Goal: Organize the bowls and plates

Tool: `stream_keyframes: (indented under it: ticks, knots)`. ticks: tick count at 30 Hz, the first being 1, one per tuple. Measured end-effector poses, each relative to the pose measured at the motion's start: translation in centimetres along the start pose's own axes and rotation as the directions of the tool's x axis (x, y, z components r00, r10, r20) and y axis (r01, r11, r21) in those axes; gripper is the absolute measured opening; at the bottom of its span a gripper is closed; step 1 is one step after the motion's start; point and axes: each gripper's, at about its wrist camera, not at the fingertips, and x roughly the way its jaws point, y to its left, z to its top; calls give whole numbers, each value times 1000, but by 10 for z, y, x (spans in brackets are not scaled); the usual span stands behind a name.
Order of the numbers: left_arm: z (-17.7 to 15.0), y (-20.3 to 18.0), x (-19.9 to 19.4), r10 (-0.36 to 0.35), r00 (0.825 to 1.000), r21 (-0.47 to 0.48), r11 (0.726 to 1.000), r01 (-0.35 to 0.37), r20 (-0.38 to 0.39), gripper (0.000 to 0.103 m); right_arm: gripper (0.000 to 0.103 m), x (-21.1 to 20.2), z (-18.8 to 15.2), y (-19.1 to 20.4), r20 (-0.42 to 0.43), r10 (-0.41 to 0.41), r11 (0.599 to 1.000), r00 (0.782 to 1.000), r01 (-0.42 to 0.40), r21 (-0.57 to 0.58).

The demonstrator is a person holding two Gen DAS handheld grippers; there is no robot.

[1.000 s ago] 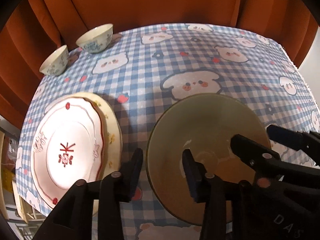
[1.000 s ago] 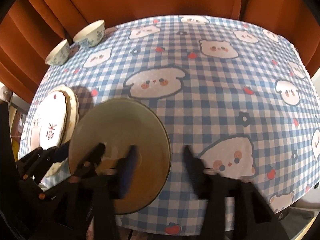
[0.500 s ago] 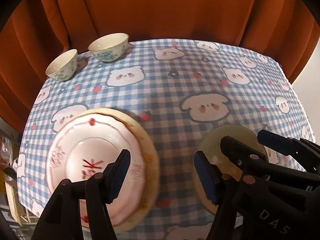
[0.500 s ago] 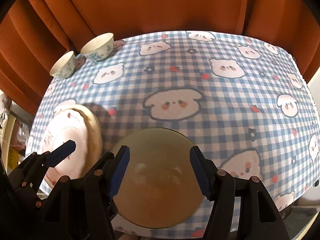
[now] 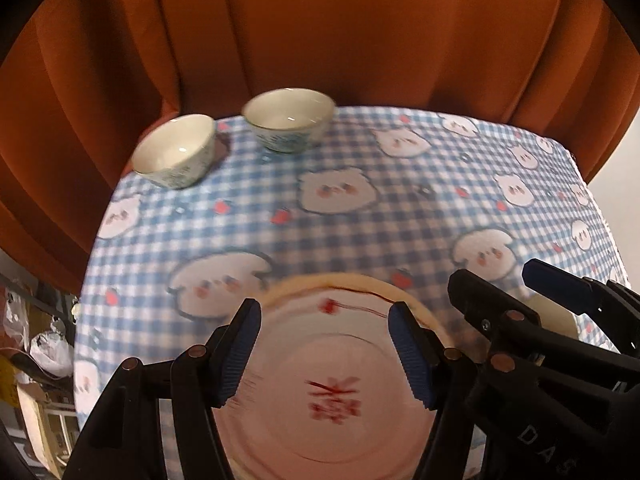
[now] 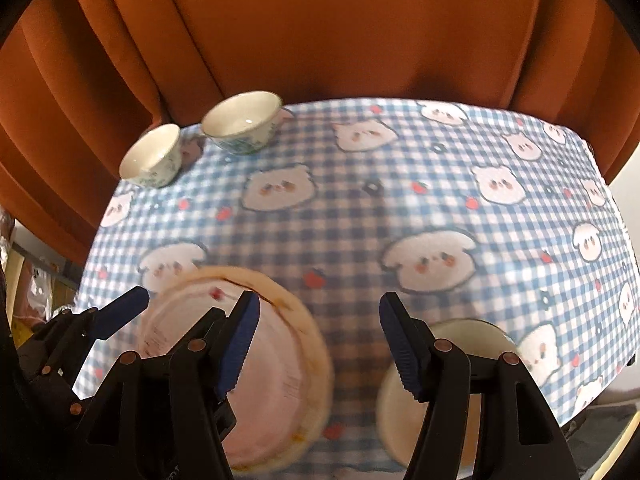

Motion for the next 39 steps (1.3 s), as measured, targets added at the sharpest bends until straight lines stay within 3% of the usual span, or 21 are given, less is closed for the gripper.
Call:
stream_keyframes:
  ticks: [16, 24, 30, 39]
  knots:
    - [48, 112, 11, 55, 997, 25, 998, -57, 57, 68, 66, 25, 44, 122, 69, -21, 999, 997, 18, 41]
    - [80, 147, 31, 62, 996, -7, 998, -62, 65, 69, 66, 51, 82, 154, 79, -29, 1000, 996, 28, 14]
    - [110, 169, 54, 130, 990, -15, 991, -129, 51, 69, 66, 78, 112, 172, 79, -14, 1000, 997, 13, 19]
    - [141, 196, 96, 156, 987, -68, 986, -154, 32, 68, 62, 126, 153, 188, 80, 20, 999, 997, -22, 23]
